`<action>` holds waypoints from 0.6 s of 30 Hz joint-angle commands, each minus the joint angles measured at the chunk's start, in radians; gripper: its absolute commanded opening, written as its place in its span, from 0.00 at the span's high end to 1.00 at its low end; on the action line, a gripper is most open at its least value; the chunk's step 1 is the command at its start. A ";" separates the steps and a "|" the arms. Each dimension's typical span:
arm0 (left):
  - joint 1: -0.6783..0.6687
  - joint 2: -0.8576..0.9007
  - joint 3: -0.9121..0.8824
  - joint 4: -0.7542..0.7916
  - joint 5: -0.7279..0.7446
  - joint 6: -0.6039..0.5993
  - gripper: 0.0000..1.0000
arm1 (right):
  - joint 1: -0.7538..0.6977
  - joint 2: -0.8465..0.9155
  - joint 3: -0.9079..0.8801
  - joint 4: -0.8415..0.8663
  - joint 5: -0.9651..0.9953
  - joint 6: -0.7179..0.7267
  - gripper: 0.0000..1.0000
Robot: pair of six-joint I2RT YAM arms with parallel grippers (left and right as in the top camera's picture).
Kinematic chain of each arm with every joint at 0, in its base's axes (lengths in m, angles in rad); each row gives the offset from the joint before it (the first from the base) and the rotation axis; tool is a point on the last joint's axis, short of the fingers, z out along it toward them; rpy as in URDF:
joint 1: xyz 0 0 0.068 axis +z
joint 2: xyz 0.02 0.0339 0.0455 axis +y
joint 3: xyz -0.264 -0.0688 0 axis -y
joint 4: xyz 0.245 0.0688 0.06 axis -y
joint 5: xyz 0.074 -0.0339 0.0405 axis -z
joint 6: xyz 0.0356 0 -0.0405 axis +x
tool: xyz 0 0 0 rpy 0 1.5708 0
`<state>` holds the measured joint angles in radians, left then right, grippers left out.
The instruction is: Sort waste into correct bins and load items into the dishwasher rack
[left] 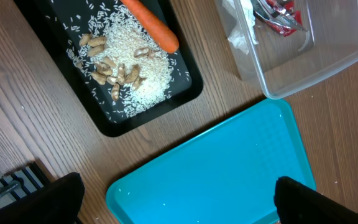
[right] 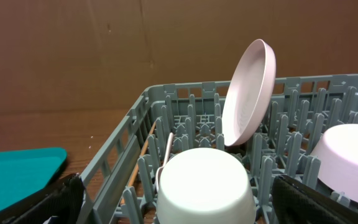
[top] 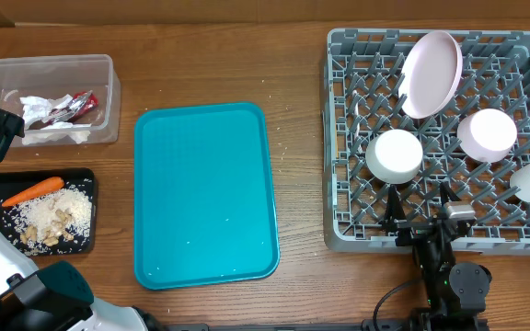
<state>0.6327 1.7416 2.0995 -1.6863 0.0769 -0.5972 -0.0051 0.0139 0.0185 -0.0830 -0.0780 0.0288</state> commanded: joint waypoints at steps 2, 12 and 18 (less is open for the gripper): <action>0.002 0.004 -0.003 0.000 -0.006 -0.009 0.00 | -0.001 -0.011 -0.010 0.003 0.006 -0.003 0.00; 0.002 0.005 -0.003 0.000 -0.007 -0.009 0.00 | -0.001 -0.011 -0.010 0.003 0.006 -0.003 0.00; -0.016 0.014 -0.003 0.000 -0.007 -0.009 0.00 | -0.001 -0.011 -0.010 0.003 0.006 -0.003 0.00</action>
<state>0.6300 1.7435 2.0995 -1.6863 0.0769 -0.5972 -0.0051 0.0139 0.0185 -0.0830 -0.0780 0.0296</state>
